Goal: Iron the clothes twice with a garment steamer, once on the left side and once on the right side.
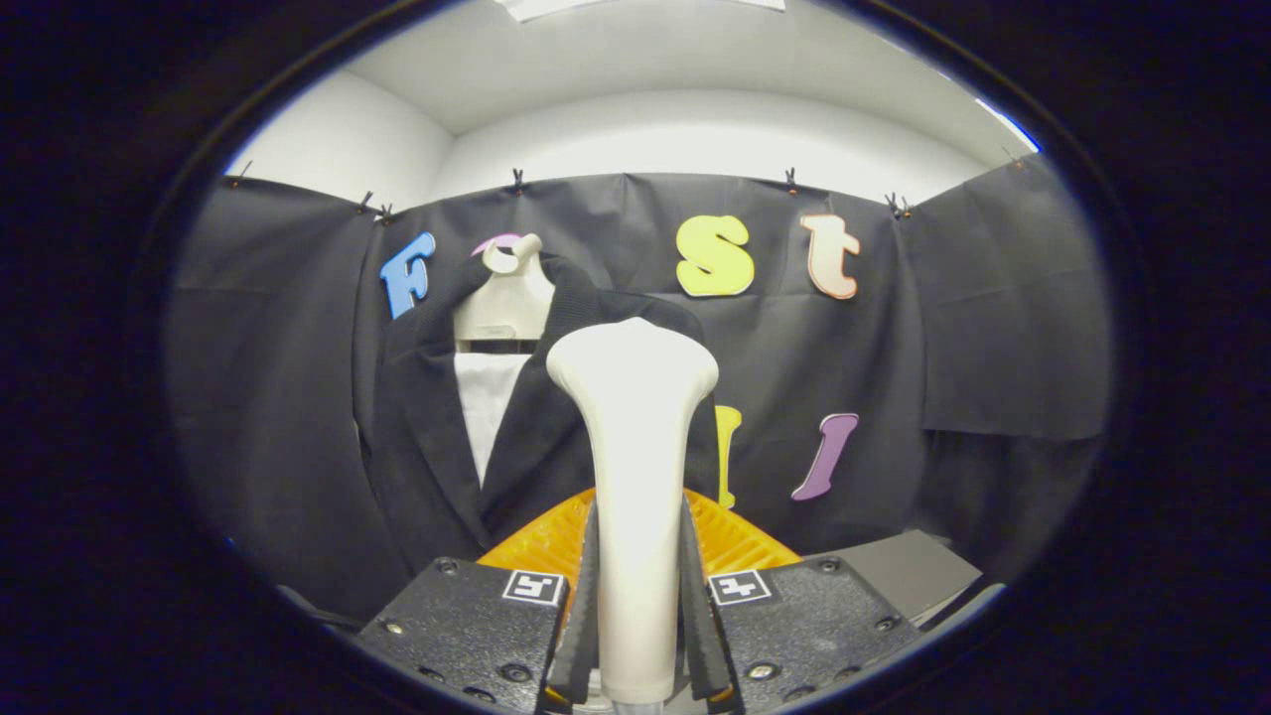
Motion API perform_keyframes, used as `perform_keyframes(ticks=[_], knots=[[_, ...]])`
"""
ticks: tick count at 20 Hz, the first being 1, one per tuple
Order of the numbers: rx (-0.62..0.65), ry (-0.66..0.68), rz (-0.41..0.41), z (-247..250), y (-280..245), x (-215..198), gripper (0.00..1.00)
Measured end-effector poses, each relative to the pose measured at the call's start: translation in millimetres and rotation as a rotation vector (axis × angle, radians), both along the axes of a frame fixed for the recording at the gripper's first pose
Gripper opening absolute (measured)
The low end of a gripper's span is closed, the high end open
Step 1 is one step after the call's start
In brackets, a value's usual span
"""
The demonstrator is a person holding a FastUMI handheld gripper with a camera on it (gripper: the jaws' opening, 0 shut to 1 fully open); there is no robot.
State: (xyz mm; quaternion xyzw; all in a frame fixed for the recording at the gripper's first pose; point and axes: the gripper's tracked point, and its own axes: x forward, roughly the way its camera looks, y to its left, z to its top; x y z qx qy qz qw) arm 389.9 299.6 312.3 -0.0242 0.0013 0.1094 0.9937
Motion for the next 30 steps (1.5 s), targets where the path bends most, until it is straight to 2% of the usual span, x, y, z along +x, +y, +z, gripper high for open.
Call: perform_keyframes(ticks=[8, 18, 30], knots=[[-0.015, 0.026, -0.012, -8.6, 42.4, 27.7, 0.40], [-0.037, 0.061, -0.059, -33.0, 37.4, 34.8, 0.40], [-0.062, 0.153, -0.077, -97.7, 30.0, 28.1, 0.40]])
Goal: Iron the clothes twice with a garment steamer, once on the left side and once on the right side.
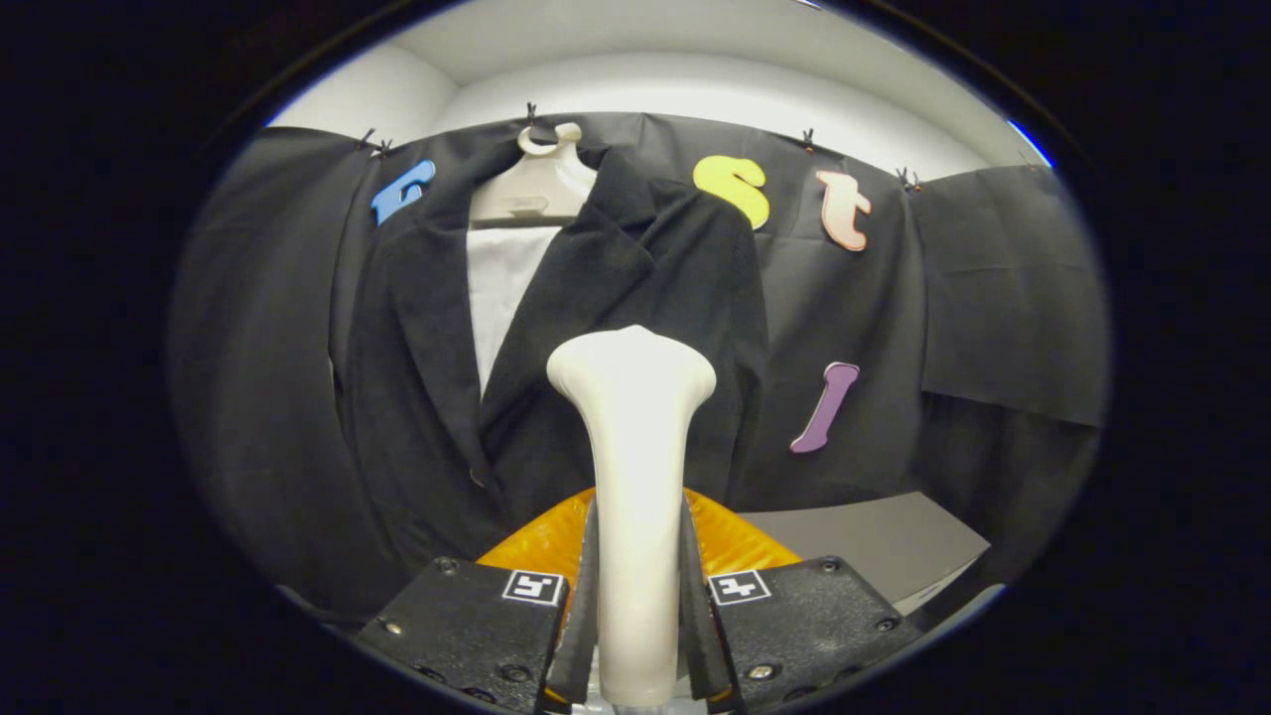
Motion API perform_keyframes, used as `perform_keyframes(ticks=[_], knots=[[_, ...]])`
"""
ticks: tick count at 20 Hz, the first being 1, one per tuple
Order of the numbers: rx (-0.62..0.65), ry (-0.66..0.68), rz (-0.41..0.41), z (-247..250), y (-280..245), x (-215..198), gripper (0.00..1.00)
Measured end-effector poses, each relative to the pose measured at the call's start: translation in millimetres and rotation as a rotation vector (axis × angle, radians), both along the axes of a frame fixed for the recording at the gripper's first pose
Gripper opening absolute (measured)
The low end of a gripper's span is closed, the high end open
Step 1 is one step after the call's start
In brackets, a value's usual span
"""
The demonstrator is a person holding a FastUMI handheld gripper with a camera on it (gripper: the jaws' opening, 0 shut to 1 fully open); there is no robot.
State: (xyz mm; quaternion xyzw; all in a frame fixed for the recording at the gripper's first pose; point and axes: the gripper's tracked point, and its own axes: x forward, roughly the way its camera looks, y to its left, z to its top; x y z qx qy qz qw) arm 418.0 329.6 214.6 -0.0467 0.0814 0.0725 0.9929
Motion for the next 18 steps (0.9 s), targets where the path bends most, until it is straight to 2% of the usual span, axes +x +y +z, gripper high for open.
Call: perform_keyframes(ticks=[6, 18], knots=[[-0.013, 0.051, 0.002, -46.1, 1.7, -18.2, 0.40], [-0.024, 0.138, -0.006, -106.2, -7.8, -22.4, 0.40]])
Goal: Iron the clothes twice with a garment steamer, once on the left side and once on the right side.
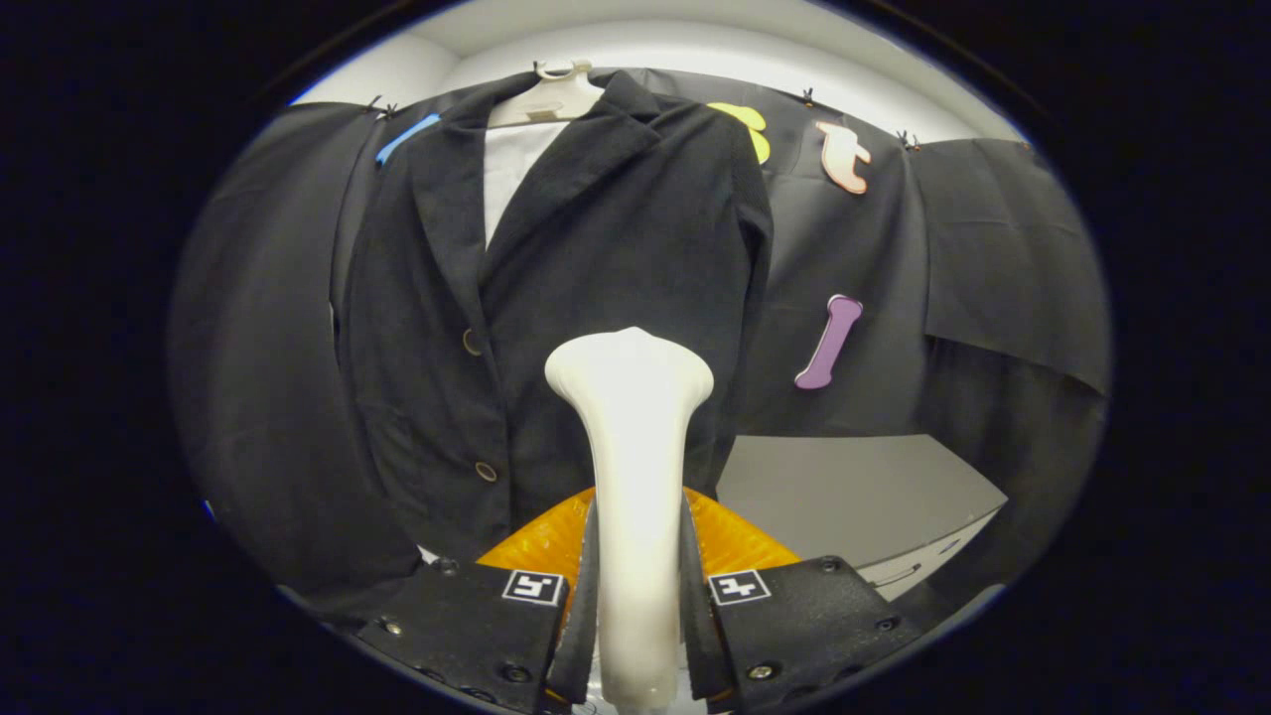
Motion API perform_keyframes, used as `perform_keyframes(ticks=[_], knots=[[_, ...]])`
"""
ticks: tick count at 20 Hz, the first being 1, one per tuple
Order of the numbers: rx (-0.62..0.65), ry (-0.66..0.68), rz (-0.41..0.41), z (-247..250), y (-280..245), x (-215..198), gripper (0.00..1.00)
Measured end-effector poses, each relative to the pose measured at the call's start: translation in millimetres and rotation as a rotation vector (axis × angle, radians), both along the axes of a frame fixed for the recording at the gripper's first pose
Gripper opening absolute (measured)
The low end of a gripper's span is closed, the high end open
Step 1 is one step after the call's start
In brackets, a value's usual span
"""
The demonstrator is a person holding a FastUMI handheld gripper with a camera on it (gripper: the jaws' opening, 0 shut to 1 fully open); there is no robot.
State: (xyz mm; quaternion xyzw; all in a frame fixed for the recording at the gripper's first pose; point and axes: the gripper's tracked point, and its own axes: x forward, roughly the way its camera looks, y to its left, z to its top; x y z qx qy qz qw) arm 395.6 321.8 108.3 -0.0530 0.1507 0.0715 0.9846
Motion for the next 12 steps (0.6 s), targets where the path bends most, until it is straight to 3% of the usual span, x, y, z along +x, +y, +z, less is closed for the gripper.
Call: perform_keyframes(ticks=[12], knots=[[-0.036, 0.068, -0.011, -64.1, -14.3, -20.3, 0.40]])
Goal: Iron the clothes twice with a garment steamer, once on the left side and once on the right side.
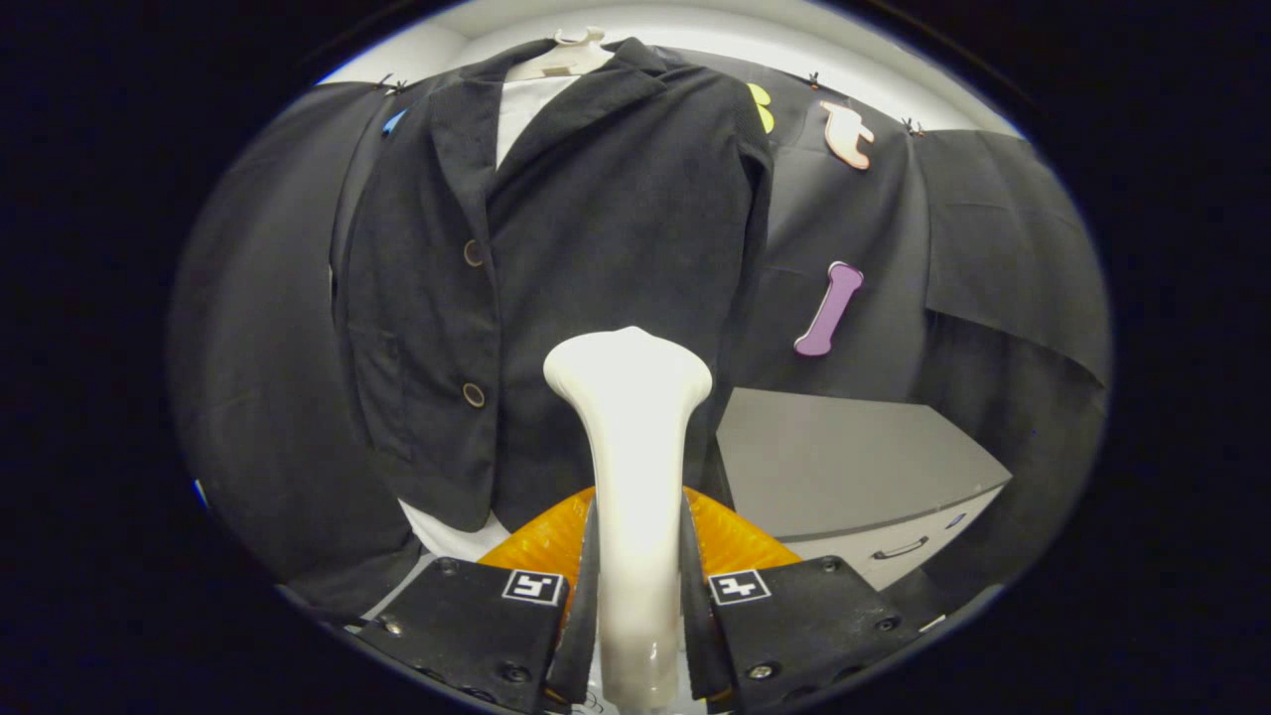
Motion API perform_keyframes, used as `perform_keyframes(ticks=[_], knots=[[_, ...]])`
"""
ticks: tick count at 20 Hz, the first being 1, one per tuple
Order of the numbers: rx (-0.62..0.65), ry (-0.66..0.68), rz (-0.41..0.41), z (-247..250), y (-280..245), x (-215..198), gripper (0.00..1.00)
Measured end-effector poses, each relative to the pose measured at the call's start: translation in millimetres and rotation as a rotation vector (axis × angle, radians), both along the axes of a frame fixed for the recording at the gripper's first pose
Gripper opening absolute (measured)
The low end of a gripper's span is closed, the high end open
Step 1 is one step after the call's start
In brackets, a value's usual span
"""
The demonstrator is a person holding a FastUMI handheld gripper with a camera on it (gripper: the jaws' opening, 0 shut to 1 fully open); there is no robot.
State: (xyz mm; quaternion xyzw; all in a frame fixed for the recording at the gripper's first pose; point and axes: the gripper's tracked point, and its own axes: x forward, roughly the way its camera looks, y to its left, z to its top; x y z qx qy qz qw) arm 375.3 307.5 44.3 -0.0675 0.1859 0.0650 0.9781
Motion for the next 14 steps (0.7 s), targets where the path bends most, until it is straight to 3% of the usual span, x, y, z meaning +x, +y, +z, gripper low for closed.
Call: perform_keyframes(ticks=[14], knots=[[-0.036, 0.087, -0.005, -79.3, 3.5, -5.6, 0.40]])
